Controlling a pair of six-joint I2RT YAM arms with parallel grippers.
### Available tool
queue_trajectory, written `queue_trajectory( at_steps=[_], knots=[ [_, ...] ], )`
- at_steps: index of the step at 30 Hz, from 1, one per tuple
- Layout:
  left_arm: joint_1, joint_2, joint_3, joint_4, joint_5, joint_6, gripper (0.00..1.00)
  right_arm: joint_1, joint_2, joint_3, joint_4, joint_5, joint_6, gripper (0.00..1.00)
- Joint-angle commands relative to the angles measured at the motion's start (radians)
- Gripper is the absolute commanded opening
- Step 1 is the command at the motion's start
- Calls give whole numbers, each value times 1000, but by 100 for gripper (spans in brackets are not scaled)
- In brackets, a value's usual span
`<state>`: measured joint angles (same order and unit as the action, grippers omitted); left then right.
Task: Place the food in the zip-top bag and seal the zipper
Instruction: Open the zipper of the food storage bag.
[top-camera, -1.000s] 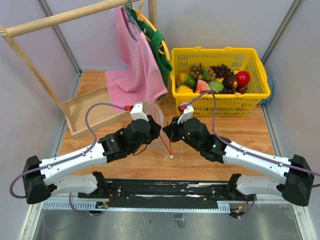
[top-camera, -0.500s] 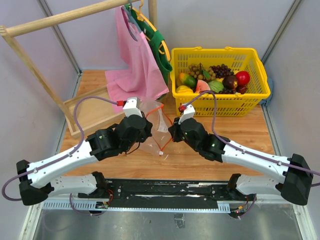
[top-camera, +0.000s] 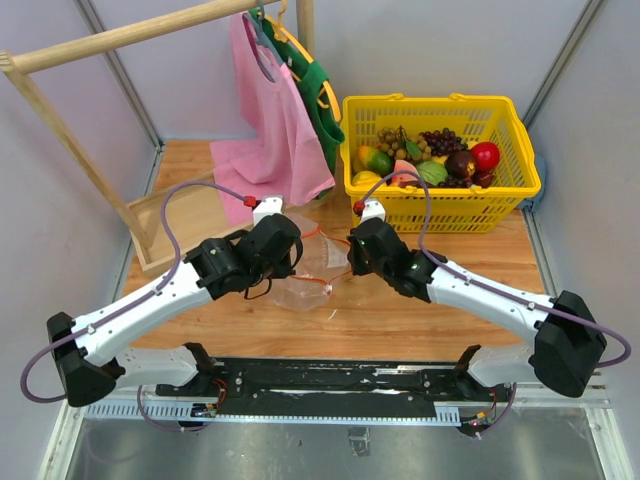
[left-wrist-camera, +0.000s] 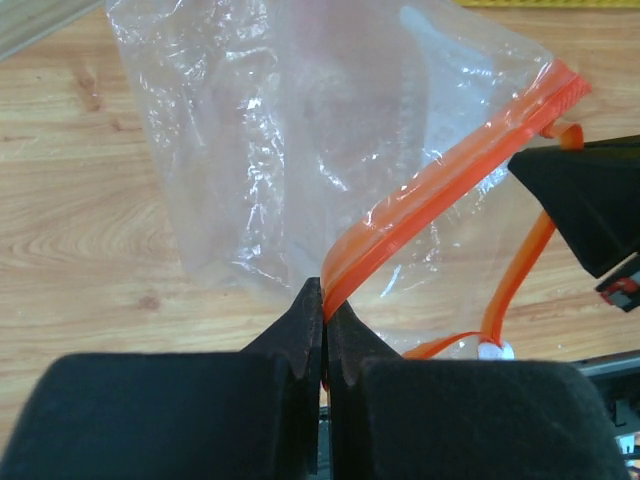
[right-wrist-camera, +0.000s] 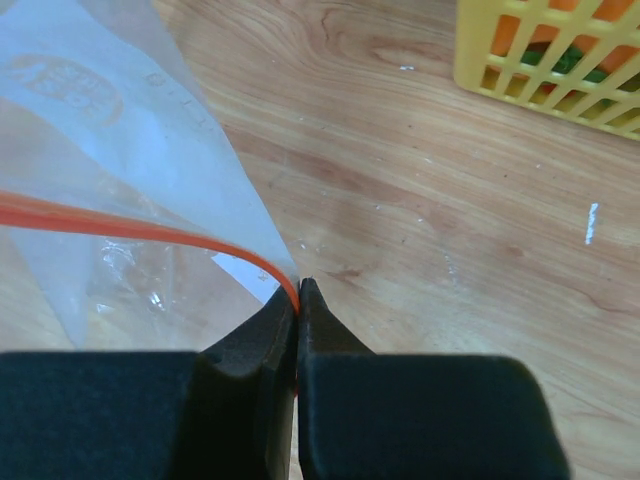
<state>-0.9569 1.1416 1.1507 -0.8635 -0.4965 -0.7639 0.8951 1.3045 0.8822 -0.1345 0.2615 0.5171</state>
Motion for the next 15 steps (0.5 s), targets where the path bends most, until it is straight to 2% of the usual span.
queue_trajectory(
  at_steps=[1, 5, 11, 15],
  knots=[
    [70, 6, -61, 136, 160, 64, 0, -39, -11, 42, -34, -95, -120, 6],
    [93, 38, -82, 237, 231, 64, 0, -49, -13, 104, -110, -145, -191, 23],
    [108, 128, -24, 241, 239, 73, 0, -89, -42, 228, -262, -186, -317, 48],
    [116, 163, 8, 246, 246, 91, 0, -148, -54, 340, -346, -211, -386, 59]
  ],
)
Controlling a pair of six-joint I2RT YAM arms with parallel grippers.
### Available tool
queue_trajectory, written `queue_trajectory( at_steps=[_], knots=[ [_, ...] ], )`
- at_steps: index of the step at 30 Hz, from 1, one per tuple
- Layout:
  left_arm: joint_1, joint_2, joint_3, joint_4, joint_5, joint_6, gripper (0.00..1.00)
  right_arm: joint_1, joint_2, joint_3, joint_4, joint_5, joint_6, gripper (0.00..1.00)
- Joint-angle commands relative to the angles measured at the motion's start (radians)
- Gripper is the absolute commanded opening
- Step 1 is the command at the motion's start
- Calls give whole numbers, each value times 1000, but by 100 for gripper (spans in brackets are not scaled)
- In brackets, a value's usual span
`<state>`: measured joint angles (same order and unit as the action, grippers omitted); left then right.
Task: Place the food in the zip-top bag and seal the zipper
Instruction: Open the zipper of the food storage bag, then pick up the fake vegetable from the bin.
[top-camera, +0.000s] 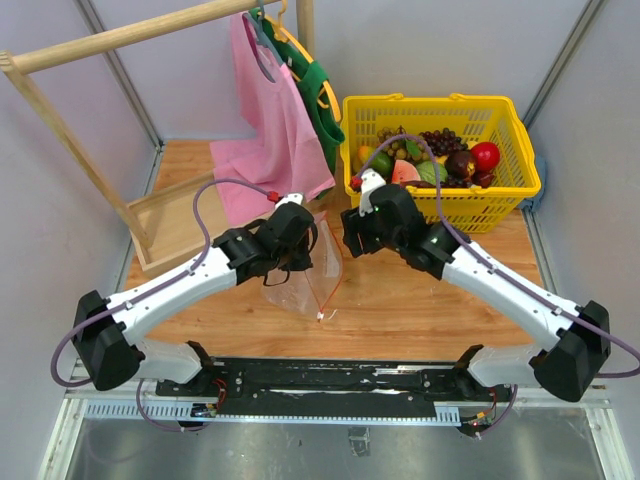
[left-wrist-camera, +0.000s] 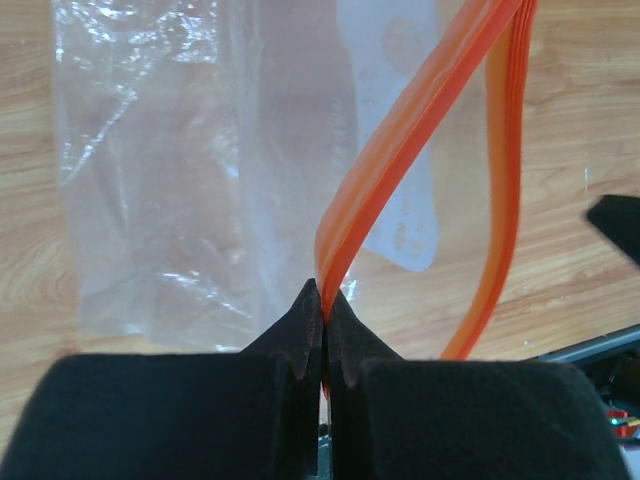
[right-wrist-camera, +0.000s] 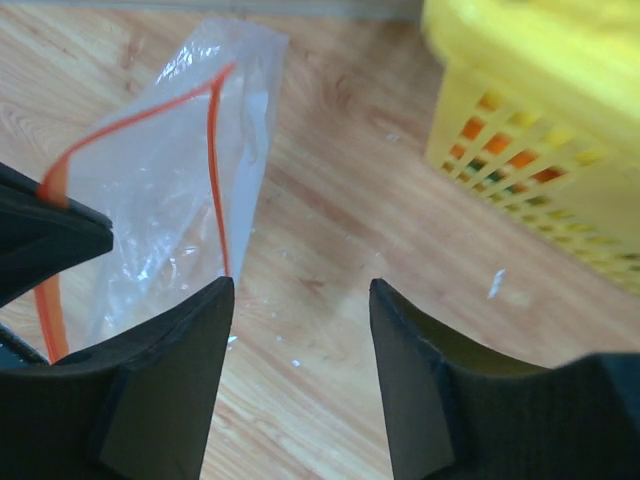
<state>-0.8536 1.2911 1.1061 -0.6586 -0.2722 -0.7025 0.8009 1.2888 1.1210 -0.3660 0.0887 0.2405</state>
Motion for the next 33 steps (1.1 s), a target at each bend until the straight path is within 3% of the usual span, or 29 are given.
queue_trajectory(
  at_steps=[1, 9, 16, 20, 27, 33],
  knots=[
    [14, 16, 54, 51, 24, 30, 0, -67, -42, 123, -128, -45, -123, 62],
    [33, 32, 54, 90, 67, 48, 0, -257, -3, 295, -158, -48, -137, 66],
    [34, 63, 69, 80, 59, 55, 0, -417, 144, 462, -117, -41, -146, 70],
    [36, 74, 80, 76, 58, 62, 0, -504, 247, 550, -175, -107, -158, 71],
    [37, 81, 89, 59, 41, 76, 0, -527, 408, 661, -339, -213, -231, 81],
    [39, 92, 96, 39, 34, 83, 0, -526, 554, 759, -430, -312, -276, 84]
  ],
)
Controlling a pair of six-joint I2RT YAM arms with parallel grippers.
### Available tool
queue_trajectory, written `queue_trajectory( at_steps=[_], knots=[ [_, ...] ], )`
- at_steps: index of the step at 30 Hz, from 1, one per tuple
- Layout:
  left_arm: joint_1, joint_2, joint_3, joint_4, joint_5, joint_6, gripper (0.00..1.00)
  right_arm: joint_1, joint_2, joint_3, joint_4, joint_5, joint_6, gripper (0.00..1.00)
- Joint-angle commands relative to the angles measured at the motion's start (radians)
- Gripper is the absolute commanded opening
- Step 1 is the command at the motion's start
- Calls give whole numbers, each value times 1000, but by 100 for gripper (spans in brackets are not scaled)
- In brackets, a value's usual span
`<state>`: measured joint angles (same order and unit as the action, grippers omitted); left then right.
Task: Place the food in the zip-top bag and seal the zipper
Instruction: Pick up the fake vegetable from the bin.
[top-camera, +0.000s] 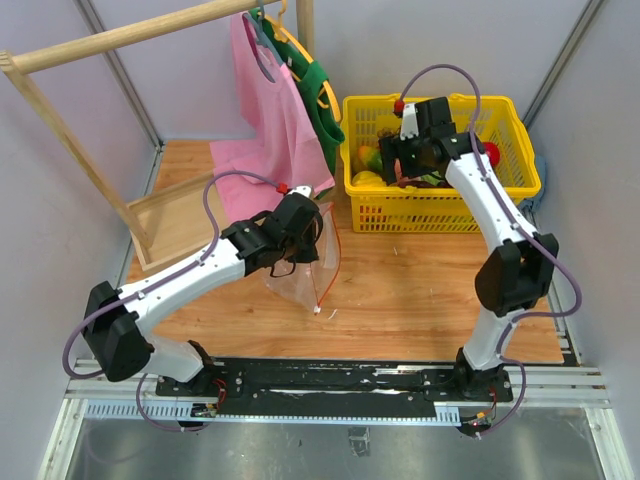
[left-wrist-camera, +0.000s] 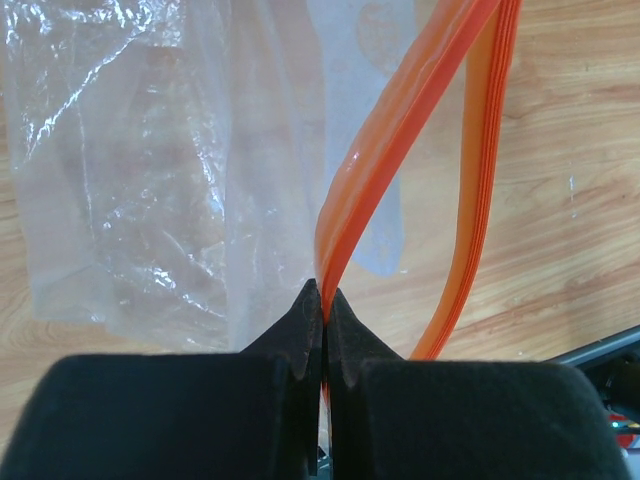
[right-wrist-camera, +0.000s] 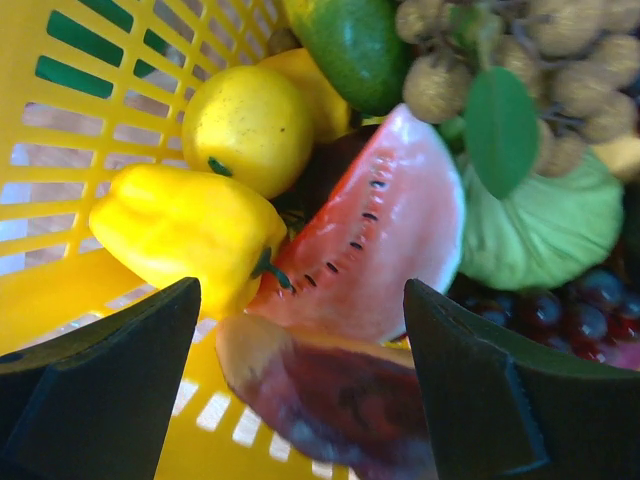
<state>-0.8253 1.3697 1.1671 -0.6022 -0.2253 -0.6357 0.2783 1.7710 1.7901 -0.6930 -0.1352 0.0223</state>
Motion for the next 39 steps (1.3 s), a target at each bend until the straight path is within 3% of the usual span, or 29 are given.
queue_trajectory(
  at_steps=[1, 5, 11, 17, 20, 24, 30, 37, 39],
  knots=[
    [11, 12, 35, -19, -15, 15, 0, -2, 101, 115, -136, -95, -72, 84],
    [11, 8, 33, -25, -12, 12, 0, -6, 164, 159, -206, 40, -95, 84],
    [11, 10, 37, -47, -34, 14, 0, -37, 111, 119, -194, 214, -78, 83],
    [12, 13, 43, -53, -44, 23, 0, -36, 15, 73, -105, -104, -192, 84],
    [15, 15, 45, -56, -41, 39, 0, -33, 17, 84, -101, -289, -245, 83],
    [21, 18, 43, -56, -32, 42, 0, -25, 71, 126, -145, -414, -333, 82],
    [22, 17, 40, -51, -11, 42, 0, 17, 233, 258, -268, -493, -461, 82],
    [22, 2, 34, -42, 10, 45, 0, 37, 403, 357, -442, -482, -585, 87],
    [22, -2, 32, -40, 10, 44, 0, 36, 425, 359, -484, -445, -604, 95]
  ],
)
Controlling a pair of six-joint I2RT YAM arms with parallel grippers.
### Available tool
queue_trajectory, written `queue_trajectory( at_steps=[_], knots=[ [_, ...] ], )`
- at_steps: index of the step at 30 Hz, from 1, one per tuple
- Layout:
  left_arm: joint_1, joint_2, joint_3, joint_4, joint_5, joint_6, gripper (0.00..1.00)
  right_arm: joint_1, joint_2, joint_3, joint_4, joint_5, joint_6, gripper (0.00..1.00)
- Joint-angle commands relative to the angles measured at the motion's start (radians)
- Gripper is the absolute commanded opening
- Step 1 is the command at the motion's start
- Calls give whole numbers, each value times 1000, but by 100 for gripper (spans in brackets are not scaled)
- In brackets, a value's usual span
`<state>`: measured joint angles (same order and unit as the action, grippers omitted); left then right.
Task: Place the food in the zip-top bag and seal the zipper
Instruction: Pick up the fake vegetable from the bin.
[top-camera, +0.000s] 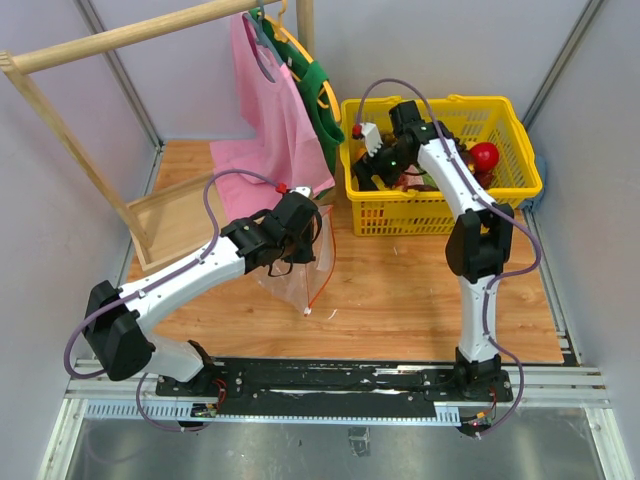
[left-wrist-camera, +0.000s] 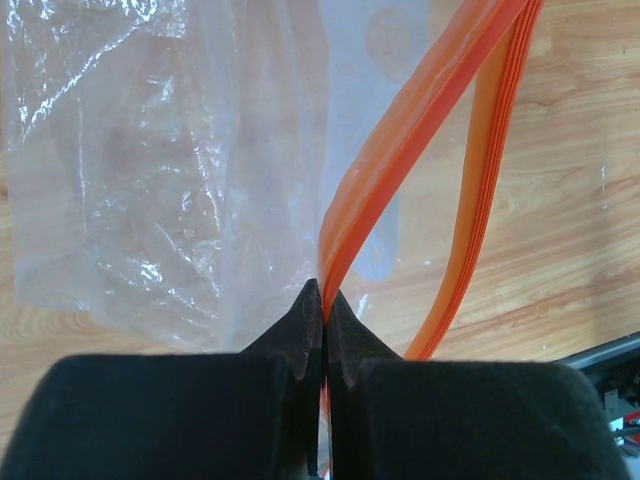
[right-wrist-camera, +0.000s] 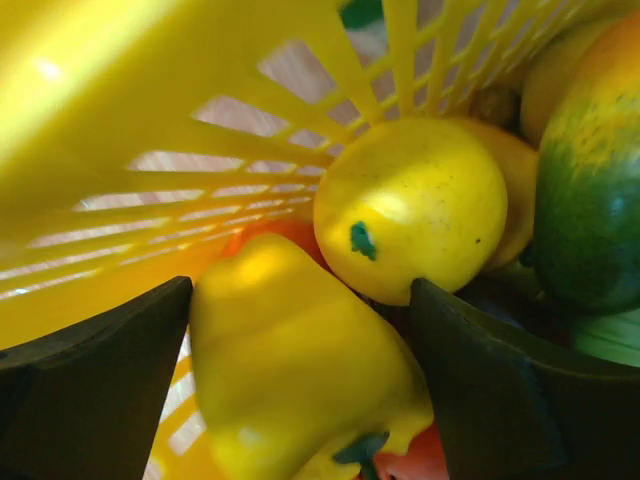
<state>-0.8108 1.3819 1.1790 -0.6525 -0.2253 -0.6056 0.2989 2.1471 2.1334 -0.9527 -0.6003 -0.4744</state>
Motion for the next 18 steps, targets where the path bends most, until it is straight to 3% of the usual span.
queue_trajectory(
  at_steps=[1, 5, 8, 16, 18],
  knots=[
    [8, -16, 20, 11, 13, 13, 0, 16, 54, 6, -240, 23, -122, 97],
    [8, -17, 21, 16, 22, 13, 0, 16, 55, -17, -262, 31, -150, 94],
    [7, -15, 25, 10, 28, 13, 0, 15, 51, 7, -265, 56, -121, 85],
    [7, -32, 33, 4, 20, 7, 0, 14, -80, -25, -188, 46, -40, 44],
    [7, -33, 43, -3, 16, 7, 0, 14, -121, -45, -145, 57, 5, 30]
  ],
)
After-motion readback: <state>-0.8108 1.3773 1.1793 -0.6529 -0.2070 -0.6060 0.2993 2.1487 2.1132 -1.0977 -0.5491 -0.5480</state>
